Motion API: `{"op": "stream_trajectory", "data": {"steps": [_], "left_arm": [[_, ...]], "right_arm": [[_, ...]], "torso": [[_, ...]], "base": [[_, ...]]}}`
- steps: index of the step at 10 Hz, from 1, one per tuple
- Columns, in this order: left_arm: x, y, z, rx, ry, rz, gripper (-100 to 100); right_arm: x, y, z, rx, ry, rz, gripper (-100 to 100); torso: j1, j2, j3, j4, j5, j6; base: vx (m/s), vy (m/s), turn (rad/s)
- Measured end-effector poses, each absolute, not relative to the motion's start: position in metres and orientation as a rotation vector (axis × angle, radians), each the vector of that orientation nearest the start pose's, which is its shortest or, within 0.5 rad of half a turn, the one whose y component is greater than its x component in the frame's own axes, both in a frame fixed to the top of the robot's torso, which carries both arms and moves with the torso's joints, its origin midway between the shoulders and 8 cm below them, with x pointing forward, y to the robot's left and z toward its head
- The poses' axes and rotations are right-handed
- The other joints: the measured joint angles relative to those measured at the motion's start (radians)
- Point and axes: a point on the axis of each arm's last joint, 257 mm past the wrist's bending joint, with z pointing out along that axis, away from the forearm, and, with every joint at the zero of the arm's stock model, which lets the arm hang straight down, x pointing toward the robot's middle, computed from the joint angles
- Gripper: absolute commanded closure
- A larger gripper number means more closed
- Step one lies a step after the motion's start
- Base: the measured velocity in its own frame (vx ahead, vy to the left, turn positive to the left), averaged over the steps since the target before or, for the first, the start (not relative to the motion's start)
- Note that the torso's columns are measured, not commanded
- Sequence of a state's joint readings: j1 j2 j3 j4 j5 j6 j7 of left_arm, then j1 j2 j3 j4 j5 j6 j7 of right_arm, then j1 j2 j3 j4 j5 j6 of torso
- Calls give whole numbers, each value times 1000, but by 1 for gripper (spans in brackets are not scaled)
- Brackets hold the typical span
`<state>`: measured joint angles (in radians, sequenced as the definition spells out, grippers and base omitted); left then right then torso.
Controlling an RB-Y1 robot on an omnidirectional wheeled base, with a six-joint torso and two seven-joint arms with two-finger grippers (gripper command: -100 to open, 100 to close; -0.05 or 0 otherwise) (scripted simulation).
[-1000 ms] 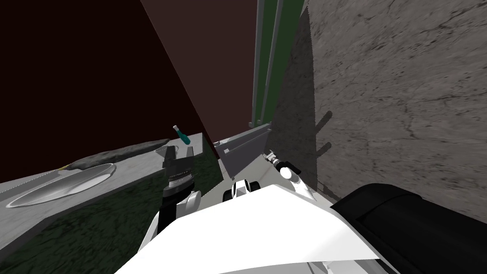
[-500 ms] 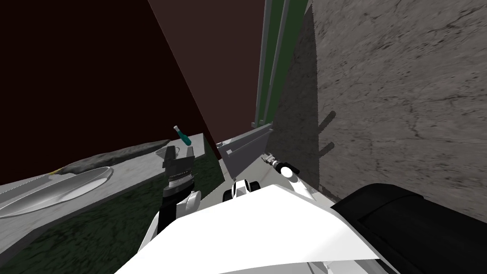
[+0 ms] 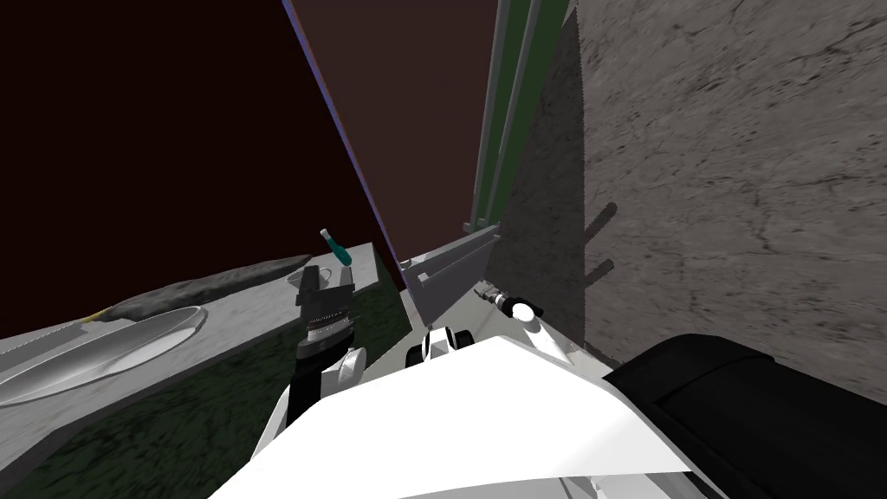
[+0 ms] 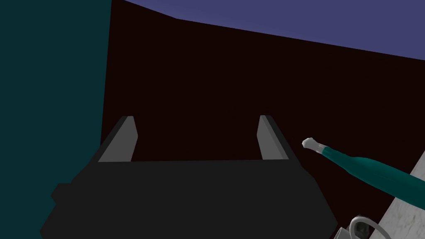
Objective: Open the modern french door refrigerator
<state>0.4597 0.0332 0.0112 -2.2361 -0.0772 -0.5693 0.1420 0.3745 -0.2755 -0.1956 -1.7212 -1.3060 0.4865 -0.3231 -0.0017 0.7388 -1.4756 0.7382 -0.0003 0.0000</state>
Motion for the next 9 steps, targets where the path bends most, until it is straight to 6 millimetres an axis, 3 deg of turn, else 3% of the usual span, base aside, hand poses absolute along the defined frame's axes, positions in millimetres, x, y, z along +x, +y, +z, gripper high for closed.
{"op": "stream_trajectory", "data": {"steps": [9], "left_arm": [[345,264,30,-587,613,-1407,0]], "right_arm": [[389,-307,-370,-2386,-135,-1515,-100]], "torso": [[5,-1,-1,0,1,0]], "base": [[25,68,-6]]}}
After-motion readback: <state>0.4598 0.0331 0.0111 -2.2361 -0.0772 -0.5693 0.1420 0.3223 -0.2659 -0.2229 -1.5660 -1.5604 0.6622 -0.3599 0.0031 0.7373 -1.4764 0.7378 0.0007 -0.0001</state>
